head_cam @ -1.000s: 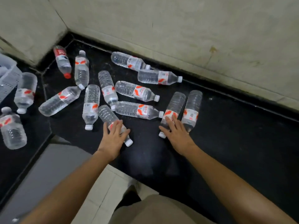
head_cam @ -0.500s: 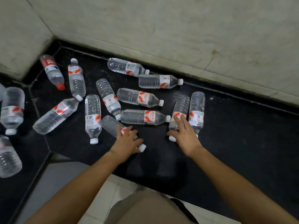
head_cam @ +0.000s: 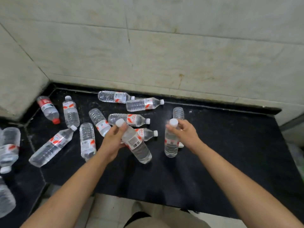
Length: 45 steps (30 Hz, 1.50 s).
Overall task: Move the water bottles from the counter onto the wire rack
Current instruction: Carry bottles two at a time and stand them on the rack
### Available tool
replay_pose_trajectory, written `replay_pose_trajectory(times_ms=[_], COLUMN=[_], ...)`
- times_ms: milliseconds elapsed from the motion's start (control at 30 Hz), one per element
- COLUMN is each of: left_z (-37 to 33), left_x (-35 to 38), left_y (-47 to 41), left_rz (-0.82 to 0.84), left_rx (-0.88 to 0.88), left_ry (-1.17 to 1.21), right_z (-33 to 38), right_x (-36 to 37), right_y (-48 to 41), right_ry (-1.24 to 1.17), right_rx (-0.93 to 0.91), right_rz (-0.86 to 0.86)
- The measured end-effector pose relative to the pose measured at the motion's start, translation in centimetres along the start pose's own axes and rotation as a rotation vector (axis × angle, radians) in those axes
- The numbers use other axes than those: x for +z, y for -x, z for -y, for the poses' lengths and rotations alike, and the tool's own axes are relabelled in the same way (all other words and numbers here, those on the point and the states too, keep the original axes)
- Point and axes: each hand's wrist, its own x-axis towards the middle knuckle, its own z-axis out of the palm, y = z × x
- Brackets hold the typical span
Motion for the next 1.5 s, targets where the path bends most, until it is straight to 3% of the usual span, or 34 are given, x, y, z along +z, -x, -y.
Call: replay_pose_trajectory(times_ms=[100,333,533,800,900,1100,1200,1300,1367,1500], left_z=[1.5,3.3,4.3,4.8,4.6,5.5,6.0,5.7,5.1,3.2], left_x=[2.3,3.6,3.3,2.1,2.4,2.9,3.7,5.0,6.4,10.0], left_y=[0.8,1.4,2.4,2.4,2.1,2.3,2.6,1.9,1.7,3.6], left_rz=[0.084,0.049,0.053,0.102,0.141,0.317,0.365,0.368,0.343,0.386], left_rx=[0.062,0.188,0.207,0.137,0.146,0.142,0.265,0.346,0.355,0.372], left_ry=[-0.134,-0.404,-0.404,-0.335,-0.329,-0.394,-0.5,-0.515,-0.5,-0.464], right_z=[-1.1,-2.1,-4.2,-5.1,-5.0,-6.7,-7.2,-7.1,-6.1,-3.5], right_x=[-0.1,-2.4,-2.2,0.2,1.0,2.5,2.6,1.1,-1.1,-6.6], right_y=[2.2,3.6,3.9,5.3,6.0,8.2,9.2,10.6,11.6,14.5], right_ry=[-0.014,-0.058,-0.222,0.319,0.439,0.228,-0.025,-0.341,-0.313,-0.23], right_rx=[0.039,0.097,0.146,-0.034,-0.015,0.057,0.192,0.279,0.291,0.323], right_rz=[0.092,0.112,0.182,0.357,0.228,-0.014,-0.162,-0.422,-0.534,-0.509])
